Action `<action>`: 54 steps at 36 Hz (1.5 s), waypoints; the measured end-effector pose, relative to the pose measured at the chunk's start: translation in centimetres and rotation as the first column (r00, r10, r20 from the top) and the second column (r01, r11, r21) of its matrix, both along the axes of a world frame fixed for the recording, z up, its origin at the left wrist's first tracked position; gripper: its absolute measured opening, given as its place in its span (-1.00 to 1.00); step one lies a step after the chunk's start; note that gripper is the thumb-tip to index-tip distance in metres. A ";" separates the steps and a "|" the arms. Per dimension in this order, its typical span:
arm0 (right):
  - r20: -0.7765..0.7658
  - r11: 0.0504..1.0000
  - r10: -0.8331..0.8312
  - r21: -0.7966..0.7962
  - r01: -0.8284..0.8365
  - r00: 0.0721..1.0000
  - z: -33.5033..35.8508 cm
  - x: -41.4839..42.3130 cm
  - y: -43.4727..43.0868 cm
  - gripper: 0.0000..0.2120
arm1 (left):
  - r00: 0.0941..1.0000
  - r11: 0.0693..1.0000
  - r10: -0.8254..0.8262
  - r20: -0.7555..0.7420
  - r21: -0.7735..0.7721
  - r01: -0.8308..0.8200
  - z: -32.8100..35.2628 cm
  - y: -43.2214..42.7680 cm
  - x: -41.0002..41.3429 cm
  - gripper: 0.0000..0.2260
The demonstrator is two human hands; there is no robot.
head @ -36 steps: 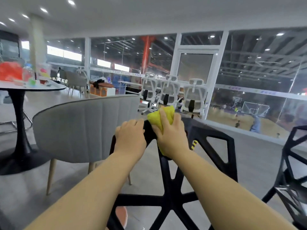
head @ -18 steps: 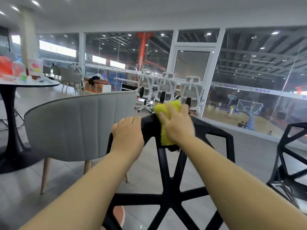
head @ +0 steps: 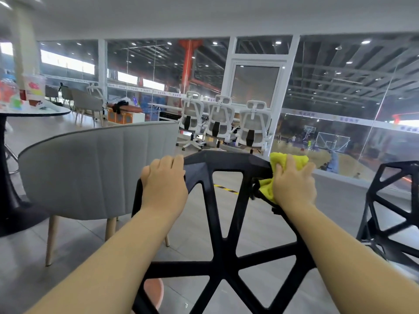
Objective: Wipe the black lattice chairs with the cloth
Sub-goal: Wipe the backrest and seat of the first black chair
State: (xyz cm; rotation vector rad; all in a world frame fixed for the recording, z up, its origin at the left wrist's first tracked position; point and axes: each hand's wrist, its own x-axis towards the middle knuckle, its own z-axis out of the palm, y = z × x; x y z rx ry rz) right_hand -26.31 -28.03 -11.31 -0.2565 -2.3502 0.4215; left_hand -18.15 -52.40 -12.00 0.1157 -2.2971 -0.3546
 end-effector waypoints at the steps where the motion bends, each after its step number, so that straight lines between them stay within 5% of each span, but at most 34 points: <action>1: -0.001 1.000 -0.006 -0.019 0.006 1.000 -0.1 0.0 -0.2 -0.57 | 1.000 1.000 0.007 -0.006 -0.005 -0.007 -0.1 0.1 0.0 -0.75; 4: 0.012 0.997 0.019 -0.071 -0.018 1.000 0.5 -0.1 -1.7 -0.57 | 1.000 1.000 0.024 -0.012 -0.012 -0.024 -0.3 0.2 -0.2 -0.75; 9: -0.028 0.937 0.270 0.238 -0.256 0.962 0.8 -0.3 -5.8 -0.56 | 0.999 0.999 0.035 -0.006 -0.024 -0.035 -0.8 0.0 -0.4 -0.70; 13: -0.023 0.926 0.226 0.316 -0.208 0.974 0.8 -0.5 -4.9 -0.53 | 0.999 0.999 0.033 -0.005 -0.041 -0.033 -1.0 -0.1 -0.6 -0.70; 20: -0.054 1.000 0.031 0.007 -0.030 0.998 -1.9 0.3 2.0 -0.54 | 0.991 0.990 0.049 -0.125 -0.124 -0.065 -2.1 -0.2 -1.3 -0.71; 25: -0.013 0.954 -0.052 -0.297 0.046 0.999 -4.3 1.0 4.6 -0.56 | 0.983 0.978 0.063 -0.171 -0.185 -0.095 -2.9 0.0 -1.8 -0.59; 28: -0.046 0.937 -0.029 -0.350 0.011 0.999 -4.2 1.3 4.2 -0.57 | 0.988 0.964 0.084 -0.129 -0.241 -0.114 -3.6 0.7 -1.7 -0.50; 33: -0.153 0.969 0.234 -0.041 -0.243 0.960 -1.7 1.2 1.1 -0.54 | 0.987 0.949 0.147 -0.067 -0.272 -0.160 -3.7 1.8 -1.8 -0.47; 37: -0.046 0.948 0.219 0.247 -0.201 0.975 -1.3 -0.3 -1.2 -0.51 | 0.974 0.927 0.224 0.012 -0.312 -0.210 -3.9 2.3 -1.9 -0.38; 43: -0.211 0.909 0.268 0.378 -0.174 0.940 -5.7 -0.4 0.3 -0.52 | 0.984 0.935 0.176 -0.005 -0.313 -0.169 -4.1 2.2 -1.8 -0.45; 48: -0.002 0.909 0.202 0.374 -0.186 0.979 -9.8 0.8 3.8 -0.57 | 0.992 0.965 0.124 0.034 -0.238 -0.112 -3.9 3.0 -1.5 -0.56; 50: 0.185 0.870 0.110 0.458 -0.184 0.977 -10.7 0.5 5.4 -0.36 | 0.998 0.960 0.040 0.040 -0.280 -0.027 -4.5 3.6 -1.9 -0.56; 52: 0.170 0.860 0.099 0.481 -0.170 0.980 -10.1 0.5 6.2 -0.14 | 0.995 0.905 -0.070 0.069 -0.415 0.093 -5.7 4.9 -2.4 -0.61; 54: 0.037 0.921 0.168 0.351 -0.170 0.985 -8.2 1.2 5.8 -0.32 | 0.982 0.860 -0.072 0.175 -0.487 0.150 -6.5 6.7 -2.3 -0.67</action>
